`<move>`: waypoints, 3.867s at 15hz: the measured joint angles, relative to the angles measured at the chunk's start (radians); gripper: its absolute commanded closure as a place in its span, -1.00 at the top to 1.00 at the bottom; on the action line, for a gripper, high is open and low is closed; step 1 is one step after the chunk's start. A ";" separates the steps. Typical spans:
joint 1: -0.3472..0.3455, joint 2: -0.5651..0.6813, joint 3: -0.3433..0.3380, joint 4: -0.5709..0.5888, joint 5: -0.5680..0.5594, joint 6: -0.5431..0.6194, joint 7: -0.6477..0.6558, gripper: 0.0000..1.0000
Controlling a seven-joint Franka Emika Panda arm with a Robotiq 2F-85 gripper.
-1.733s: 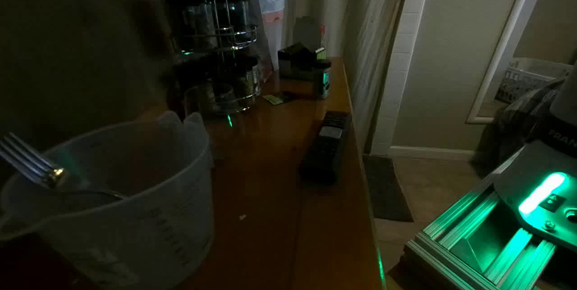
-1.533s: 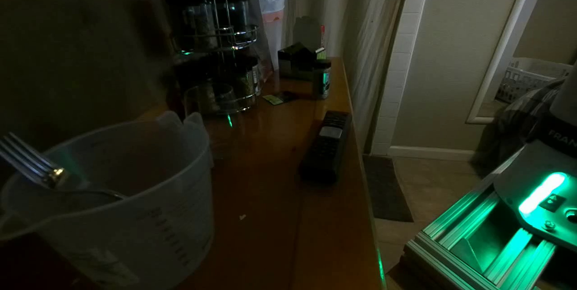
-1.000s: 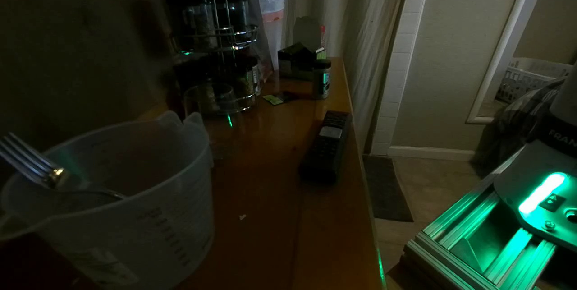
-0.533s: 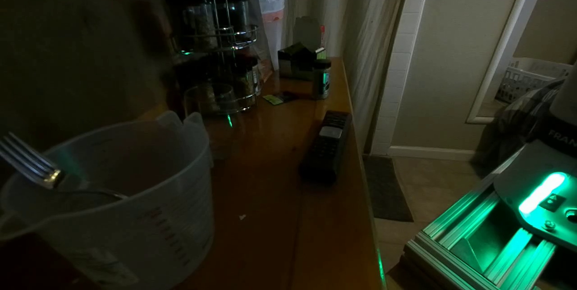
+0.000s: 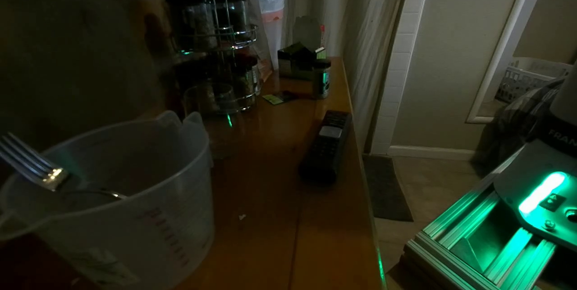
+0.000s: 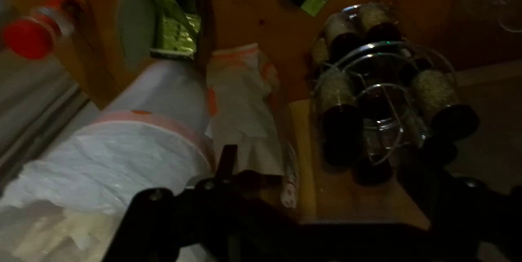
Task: Pick up a spice bottle from the spice rack and place it inside the glass cup
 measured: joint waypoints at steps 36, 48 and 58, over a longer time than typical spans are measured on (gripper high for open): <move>0.029 0.446 0.101 0.134 -0.101 0.151 -0.464 -0.01; -0.005 0.405 0.099 0.174 -0.016 0.090 -0.468 -0.49; 0.038 0.069 0.064 0.149 0.092 -0.150 -0.530 -0.49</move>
